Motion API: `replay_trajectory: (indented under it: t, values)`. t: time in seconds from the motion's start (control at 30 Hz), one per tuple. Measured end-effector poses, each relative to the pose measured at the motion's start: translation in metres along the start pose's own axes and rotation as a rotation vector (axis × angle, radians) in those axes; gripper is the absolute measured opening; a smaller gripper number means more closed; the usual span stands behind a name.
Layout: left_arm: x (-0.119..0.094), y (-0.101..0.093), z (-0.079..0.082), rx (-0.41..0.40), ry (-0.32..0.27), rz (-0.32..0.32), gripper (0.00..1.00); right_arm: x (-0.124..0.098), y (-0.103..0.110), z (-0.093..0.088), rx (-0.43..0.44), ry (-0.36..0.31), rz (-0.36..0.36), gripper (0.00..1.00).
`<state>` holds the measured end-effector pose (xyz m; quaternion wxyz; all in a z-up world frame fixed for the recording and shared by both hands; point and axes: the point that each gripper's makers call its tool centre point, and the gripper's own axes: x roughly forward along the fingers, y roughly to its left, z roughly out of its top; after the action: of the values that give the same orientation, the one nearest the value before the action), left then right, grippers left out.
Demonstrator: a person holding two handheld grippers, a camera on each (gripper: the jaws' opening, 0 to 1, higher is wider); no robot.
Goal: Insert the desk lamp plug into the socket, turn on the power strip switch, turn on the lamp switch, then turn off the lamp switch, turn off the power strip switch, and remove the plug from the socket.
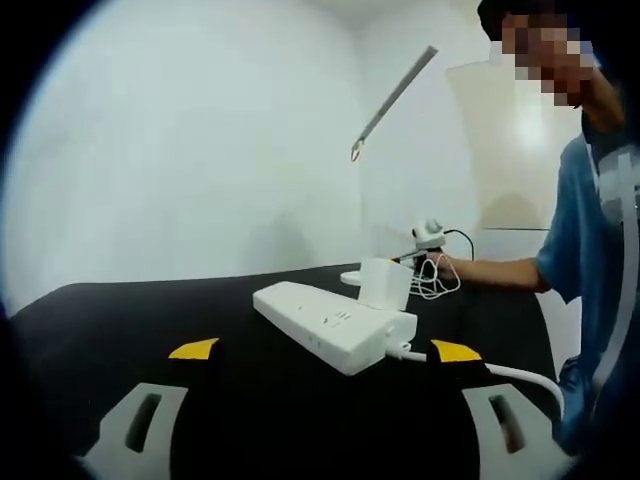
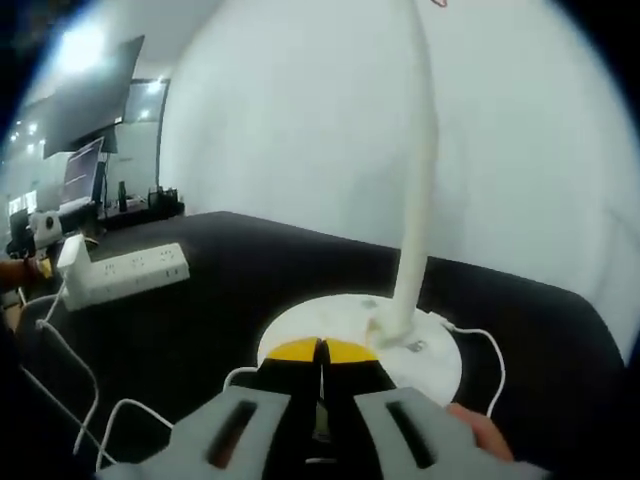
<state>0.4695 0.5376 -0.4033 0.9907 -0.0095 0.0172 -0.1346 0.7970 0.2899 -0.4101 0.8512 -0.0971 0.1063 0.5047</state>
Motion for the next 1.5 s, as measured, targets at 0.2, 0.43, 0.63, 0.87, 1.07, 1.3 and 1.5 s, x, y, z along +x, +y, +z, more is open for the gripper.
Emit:
replay_trajectory:
  t: [0.2, 0.43, 0.63, 0.87, 1.07, 1.3, 1.5]
  values:
    - [0.000, 0.001, -0.001, 0.000, 0.005, 0.004, 0.79, 0.001, 0.000, -0.001, 0.021, 0.005, -0.003, 0.03]
    - [0.000, 0.000, -0.002, 0.003, 0.013, 0.007, 0.79, 0.000, 0.002, -0.001, 0.039, 0.009, 0.001, 0.02]
    - [0.000, 0.002, -0.002, 0.000, 0.012, 0.012, 0.78, -0.004, 0.002, 0.000, 0.066, -0.028, 0.002, 0.03]
    - [0.001, -0.004, -0.002, -0.001, 0.015, 0.016, 0.78, -0.006, 0.003, 0.005, 0.053, -0.045, -0.009, 0.03]
    - [0.000, -0.006, -0.003, -0.001, 0.017, 0.020, 0.78, -0.005, 0.006, 0.006, 0.051, -0.050, -0.009, 0.03]
    - [-0.002, -0.006, -0.003, -0.003, 0.016, 0.020, 0.78, -0.007, -0.002, 0.011, 0.065, -0.068, -0.010, 0.03]
    - [0.005, -0.023, -0.002, -0.001, 0.022, 0.025, 0.78, -0.013, -0.001, 0.019, 0.051, -0.086, -0.017, 0.03]
